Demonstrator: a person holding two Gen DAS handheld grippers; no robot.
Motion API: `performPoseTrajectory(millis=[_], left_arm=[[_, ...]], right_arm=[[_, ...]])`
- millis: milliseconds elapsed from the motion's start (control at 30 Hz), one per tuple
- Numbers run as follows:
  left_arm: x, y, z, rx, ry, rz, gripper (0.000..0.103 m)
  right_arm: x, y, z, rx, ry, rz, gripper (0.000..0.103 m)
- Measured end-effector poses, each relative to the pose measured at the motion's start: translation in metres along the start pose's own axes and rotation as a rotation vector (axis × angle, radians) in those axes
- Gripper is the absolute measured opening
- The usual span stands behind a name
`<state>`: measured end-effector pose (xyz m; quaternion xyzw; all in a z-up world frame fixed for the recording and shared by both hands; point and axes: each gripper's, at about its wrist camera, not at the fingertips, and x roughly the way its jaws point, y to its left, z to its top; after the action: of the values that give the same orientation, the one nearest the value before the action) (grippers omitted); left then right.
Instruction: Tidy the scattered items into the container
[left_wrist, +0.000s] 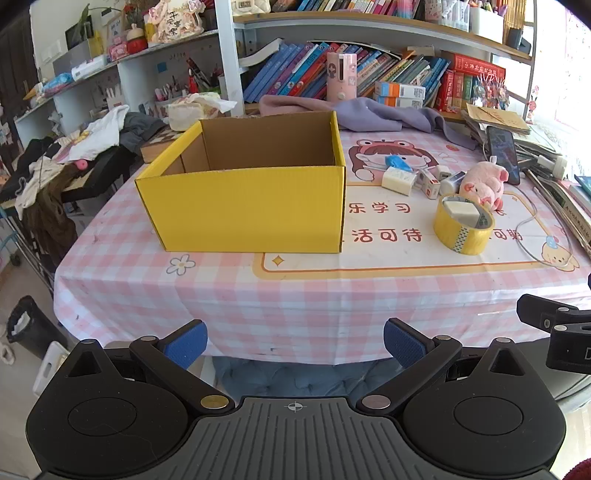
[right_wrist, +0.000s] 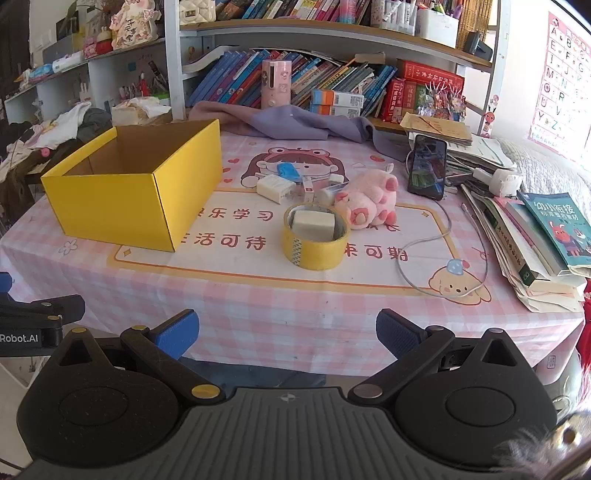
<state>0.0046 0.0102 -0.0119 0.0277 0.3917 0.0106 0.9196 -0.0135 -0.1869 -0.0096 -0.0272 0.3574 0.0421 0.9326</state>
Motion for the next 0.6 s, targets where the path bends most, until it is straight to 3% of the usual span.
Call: performPoseTrajectory(millis=[600], left_arm=[[0.0021, -0.0028, 0.0012, 0.033, -0.001, -0.008, 0.103]], right_arm=[[0.0020, 0.0039, 0.0004, -0.006, 0.003, 0.008, 0.103]])
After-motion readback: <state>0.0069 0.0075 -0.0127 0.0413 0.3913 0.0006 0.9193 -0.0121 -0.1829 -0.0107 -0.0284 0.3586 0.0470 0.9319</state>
